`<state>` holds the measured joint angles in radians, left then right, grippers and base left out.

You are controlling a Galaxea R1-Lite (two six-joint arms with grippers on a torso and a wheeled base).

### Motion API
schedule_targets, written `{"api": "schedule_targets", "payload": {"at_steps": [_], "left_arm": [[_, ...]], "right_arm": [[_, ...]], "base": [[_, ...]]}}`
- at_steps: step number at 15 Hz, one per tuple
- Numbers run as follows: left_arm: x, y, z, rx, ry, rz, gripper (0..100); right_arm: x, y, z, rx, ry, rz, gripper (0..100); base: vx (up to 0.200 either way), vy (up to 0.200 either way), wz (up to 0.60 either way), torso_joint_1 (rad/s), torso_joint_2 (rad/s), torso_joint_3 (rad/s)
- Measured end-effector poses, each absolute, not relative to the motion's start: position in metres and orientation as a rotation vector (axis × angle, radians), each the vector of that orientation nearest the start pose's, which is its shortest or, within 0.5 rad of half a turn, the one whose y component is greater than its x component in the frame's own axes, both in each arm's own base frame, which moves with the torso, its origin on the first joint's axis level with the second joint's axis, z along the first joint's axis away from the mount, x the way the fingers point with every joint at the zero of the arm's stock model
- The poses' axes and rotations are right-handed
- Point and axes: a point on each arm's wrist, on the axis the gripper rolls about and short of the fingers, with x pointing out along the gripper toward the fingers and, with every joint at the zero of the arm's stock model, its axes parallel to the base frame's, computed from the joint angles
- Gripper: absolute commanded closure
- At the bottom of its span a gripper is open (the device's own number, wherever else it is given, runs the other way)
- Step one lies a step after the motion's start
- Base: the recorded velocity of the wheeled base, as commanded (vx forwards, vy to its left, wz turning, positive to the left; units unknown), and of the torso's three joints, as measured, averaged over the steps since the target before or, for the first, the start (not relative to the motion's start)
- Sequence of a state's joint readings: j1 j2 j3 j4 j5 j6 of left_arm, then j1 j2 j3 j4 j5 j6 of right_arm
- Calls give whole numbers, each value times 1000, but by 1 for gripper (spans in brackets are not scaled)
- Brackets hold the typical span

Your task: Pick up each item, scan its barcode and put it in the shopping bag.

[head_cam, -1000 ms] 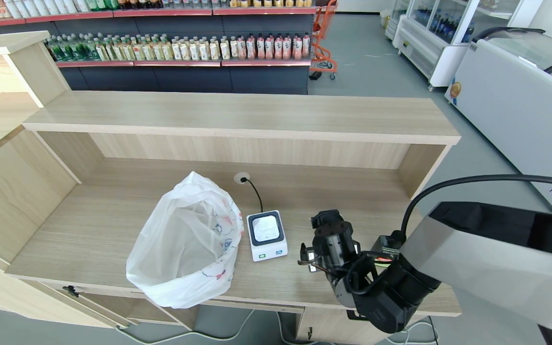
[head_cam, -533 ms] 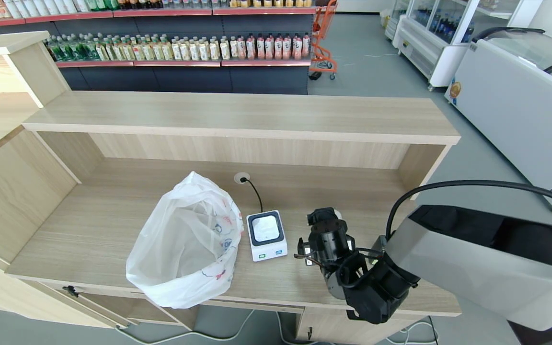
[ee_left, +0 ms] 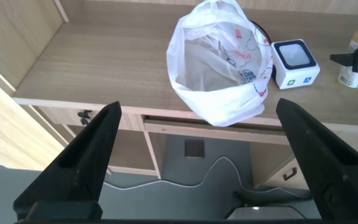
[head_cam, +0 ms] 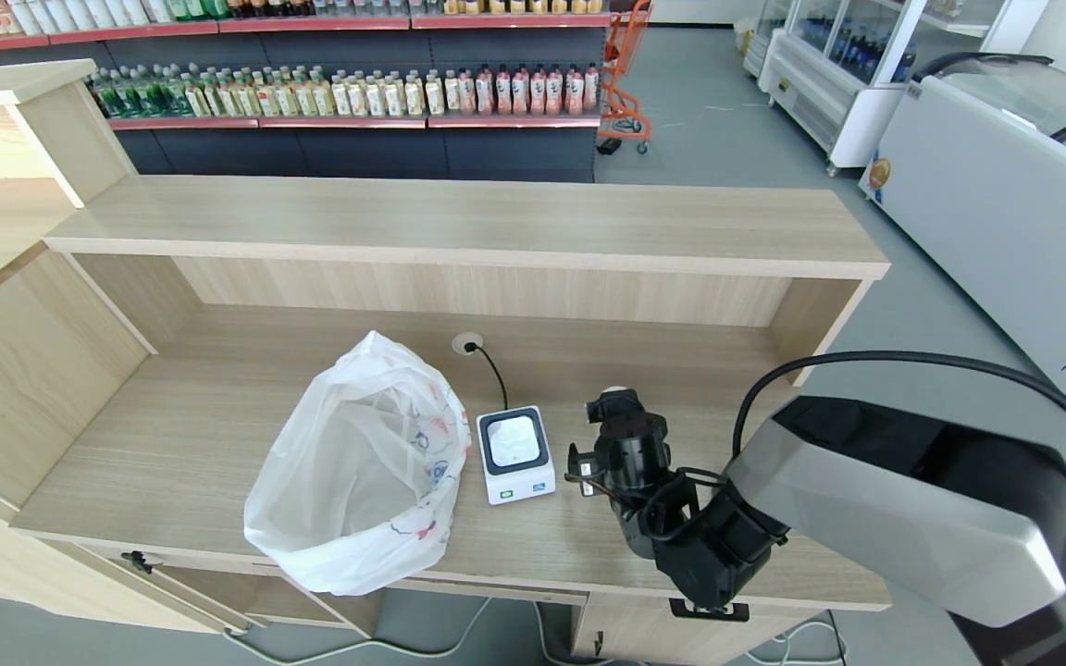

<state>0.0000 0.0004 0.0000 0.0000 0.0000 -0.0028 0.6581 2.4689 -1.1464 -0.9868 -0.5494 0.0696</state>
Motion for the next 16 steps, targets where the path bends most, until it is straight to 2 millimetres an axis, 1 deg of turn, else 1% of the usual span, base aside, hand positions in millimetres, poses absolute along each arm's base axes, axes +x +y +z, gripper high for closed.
{"api": "schedule_targets", "payload": {"at_steps": [5, 9, 13, 14, 16], "left_arm": [[-23, 0, 75, -3, 0, 0, 0], [-23, 0, 75, -3, 0, 0, 0], [-23, 0, 75, -3, 0, 0, 0], [-23, 0, 75, -2, 0, 0, 0], [-23, 0, 75, -3, 0, 0, 0]], "right_arm": [[361, 261, 5, -117, 275, 96, 100], [363, 256, 11, -104, 267, 88, 100], [362, 256, 24, -71, 229, 118, 100], [362, 256, 31, -57, 218, 123, 100], [361, 254, 51, 9, 192, 160, 100]], "base": [[0, 0, 0, 0, 0, 0], [0, 0, 0, 0, 0, 0], [0, 0, 0, 0, 0, 0], [0, 0, 0, 0, 0, 0], [0, 0, 0, 0, 0, 0]]}}
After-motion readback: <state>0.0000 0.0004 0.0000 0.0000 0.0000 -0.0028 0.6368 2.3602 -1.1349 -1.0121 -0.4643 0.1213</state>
